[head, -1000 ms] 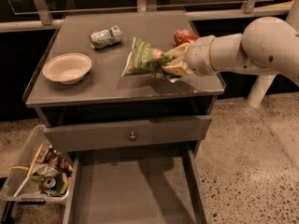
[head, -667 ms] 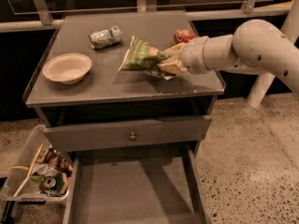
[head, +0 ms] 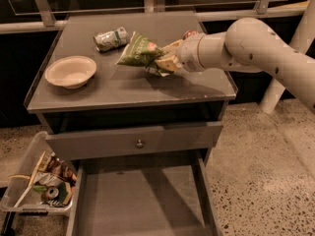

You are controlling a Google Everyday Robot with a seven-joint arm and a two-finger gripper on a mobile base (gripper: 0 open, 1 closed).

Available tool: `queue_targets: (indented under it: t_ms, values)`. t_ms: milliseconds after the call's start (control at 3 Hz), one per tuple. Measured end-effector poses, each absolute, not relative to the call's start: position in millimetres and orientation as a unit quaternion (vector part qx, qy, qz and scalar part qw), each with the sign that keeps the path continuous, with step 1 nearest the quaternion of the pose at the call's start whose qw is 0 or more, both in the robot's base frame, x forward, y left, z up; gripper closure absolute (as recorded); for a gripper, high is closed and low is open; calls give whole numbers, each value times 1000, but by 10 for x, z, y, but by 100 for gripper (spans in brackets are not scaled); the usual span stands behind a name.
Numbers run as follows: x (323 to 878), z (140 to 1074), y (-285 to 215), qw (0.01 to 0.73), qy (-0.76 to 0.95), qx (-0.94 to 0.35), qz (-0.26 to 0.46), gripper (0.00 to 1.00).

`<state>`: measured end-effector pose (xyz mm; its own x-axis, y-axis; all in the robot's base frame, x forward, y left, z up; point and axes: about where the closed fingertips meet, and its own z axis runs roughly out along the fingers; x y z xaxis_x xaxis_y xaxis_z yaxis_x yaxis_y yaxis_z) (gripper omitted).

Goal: Pick green jalapeno chip bag from middle drawer and place on counter

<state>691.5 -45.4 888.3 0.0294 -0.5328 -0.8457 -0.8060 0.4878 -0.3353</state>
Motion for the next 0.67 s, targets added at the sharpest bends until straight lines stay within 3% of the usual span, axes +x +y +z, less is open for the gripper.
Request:
queue_targets:
  t_ms: [667]
  values:
    - [6919, 8883, -439, 525, 685, -489, 131, 59]
